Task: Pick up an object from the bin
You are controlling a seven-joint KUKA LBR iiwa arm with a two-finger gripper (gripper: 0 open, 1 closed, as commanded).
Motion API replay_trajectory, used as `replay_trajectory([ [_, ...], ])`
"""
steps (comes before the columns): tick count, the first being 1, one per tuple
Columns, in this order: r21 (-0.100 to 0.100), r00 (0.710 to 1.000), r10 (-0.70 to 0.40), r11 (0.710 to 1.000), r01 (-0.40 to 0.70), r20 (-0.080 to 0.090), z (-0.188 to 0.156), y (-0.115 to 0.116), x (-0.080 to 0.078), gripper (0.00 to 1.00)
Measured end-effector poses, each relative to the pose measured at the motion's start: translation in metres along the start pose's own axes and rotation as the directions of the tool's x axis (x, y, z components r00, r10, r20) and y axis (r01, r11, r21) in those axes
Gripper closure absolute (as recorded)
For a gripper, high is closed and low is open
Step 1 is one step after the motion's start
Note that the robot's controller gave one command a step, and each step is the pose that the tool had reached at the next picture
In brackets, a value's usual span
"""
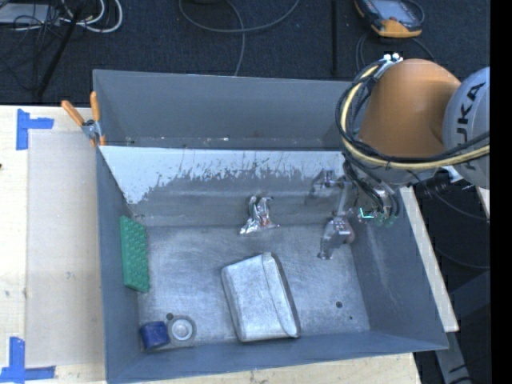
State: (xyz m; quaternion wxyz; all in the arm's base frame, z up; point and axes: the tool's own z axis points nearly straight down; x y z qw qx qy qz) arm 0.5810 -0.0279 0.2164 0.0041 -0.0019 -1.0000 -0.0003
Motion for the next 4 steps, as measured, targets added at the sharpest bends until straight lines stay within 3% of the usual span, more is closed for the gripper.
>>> replay_trajectory([
  [1, -0.002, 0.997, -0.077, 0.997, 0.077, 0.001, 0.109, 0.059, -0.023, 0.0],
  [2, 0.002, 0.975, -0.221, 0.975, 0.221, 0.005, 0.13, 0.086, 0.008, 0.0],
  [3, 0.003, 0.975, -0.221, 0.975, 0.221, 0.01, 0.129, 0.086, 0.007, 1.0],
  [4, 0.005, 0.953, -0.303, 0.953, 0.303, 0.016, -0.037, 0.064, 0.002, 1.0],
])
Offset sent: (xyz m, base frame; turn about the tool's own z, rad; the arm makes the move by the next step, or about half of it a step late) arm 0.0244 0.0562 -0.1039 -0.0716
